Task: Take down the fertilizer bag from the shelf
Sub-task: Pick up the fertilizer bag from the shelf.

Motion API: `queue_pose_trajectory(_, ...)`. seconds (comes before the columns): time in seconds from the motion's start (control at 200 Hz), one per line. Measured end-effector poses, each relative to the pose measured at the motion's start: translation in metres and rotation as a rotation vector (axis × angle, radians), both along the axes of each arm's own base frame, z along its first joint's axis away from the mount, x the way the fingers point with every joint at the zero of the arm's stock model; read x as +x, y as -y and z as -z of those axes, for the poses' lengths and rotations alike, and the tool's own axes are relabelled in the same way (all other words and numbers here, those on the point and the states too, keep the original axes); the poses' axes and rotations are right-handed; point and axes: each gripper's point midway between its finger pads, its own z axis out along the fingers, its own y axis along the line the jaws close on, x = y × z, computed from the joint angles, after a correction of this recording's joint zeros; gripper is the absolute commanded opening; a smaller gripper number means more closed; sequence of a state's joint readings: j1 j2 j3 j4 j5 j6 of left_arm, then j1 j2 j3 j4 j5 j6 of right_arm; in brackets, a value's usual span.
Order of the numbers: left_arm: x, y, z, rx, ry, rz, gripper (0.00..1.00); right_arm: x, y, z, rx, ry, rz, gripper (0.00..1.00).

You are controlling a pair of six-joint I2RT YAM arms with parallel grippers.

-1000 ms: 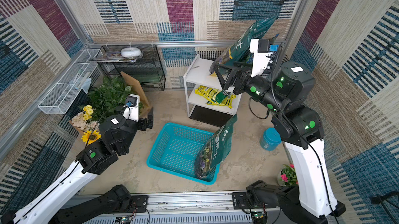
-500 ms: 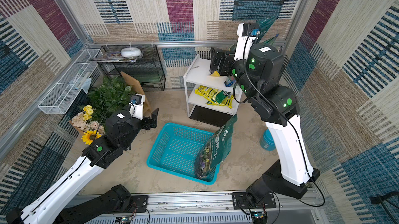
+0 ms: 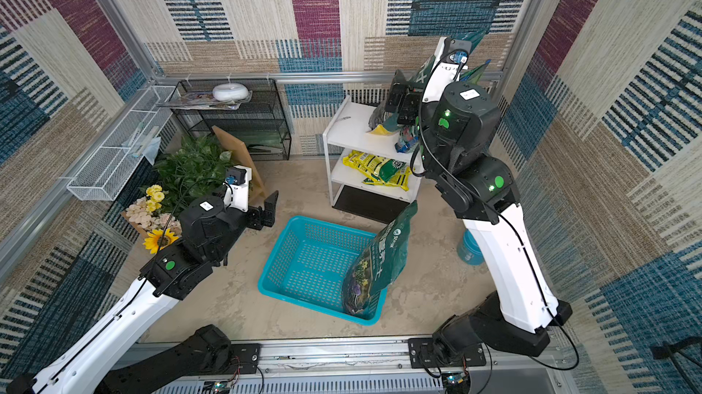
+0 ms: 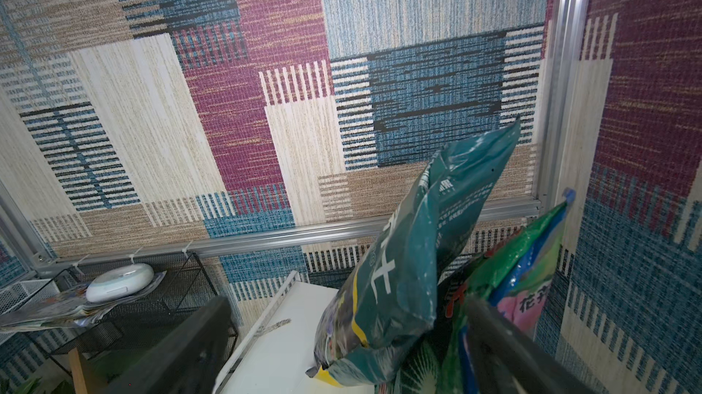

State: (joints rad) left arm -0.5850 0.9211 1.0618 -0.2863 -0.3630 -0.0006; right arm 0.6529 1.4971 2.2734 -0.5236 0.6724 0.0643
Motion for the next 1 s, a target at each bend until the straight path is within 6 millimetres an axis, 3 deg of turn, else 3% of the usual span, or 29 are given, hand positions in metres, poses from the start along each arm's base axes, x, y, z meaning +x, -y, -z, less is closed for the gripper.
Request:
queue_pose_trajectory(0.371,-0.005,-0.004,-0.006,-0.016,0.017,-0.002,0.95,0.047,-0.018,0.011,-0.106,-0.027,0.118,0.96)
queue_pose_trajectory(0.531,-0.004,-0.003,-0.003,-0.019,0.008,0.001,0.95,0.05,-0.015,0.02,-0.14,-0.053,0.159,0.9)
queue_pose_trajectory(0.581,-0.004,-0.002,-0.004,-0.026,0.009,0.006,0.95,0.047,-0.012,0.019,-0.136,-0.052,0.169,0.82)
queue_pose_trajectory(0.676,-0.007,-0.003,-0.007,-0.034,0.018,0.013,0.95,0.041,-0.005,0.017,-0.129,-0.045,0.183,0.25)
queue_pose_trajectory(0.746,-0.008,-0.004,-0.009,-0.037,0.021,0.011,0.95,0.039,-0.001,0.015,-0.123,-0.041,0.193,0.0)
queue_pose_trajectory(1.002,-0.007,-0.005,-0.008,-0.037,0.021,0.01,0.95,0.035,-0.004,0.01,-0.129,-0.024,0.167,0.0)
